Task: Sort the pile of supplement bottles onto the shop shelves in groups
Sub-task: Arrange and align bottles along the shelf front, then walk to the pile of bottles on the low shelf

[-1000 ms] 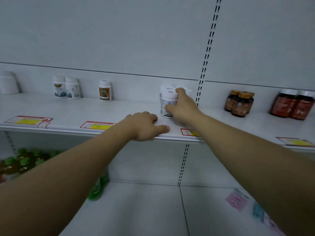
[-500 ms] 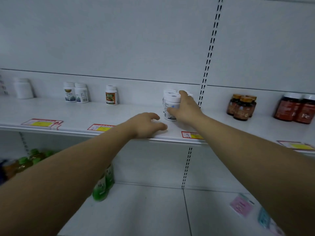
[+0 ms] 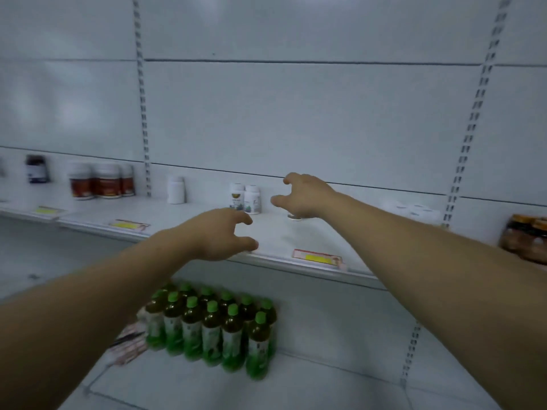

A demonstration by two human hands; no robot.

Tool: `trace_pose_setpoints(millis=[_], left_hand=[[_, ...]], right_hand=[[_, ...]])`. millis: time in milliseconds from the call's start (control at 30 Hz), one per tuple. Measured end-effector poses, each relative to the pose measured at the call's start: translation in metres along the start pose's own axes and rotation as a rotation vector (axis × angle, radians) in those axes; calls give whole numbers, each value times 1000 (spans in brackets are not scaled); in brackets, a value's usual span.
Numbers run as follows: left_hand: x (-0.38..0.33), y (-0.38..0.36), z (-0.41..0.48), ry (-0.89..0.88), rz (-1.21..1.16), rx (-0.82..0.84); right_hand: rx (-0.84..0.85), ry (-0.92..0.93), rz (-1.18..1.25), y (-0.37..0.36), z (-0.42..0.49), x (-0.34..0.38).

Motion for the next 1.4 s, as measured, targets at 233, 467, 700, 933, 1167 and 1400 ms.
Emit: trace_pose_setpoints(millis=[233,467,700,933,1167,1400], left_hand=[[209,57,-86,301,54,-51],[372,69,-170,607,22,1],[503,60,-187,798,-60,-5],[633,52,-137,897,-55,36],[766,82,-105,989,-75,-17],[926,107,-94,1004,-96,-42]], right_hand=[[61,354,153,-80,86,252],[213,646,272,-164,113,458],[355,791,232,-261,156,583],[422,794,223,-356,268,666],[468,758,213,-420,376,758],[473,737,171,-496,451,882]])
Point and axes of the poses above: each hand's wrist, its own z-axis towards the middle knuckle, its own y-axis out of the back of the hand, x = y × z, the point moved 2 cm from there along z, towards the middle knuckle, and after that the axes turned 8 degrees about y, right-handed, at the moved point
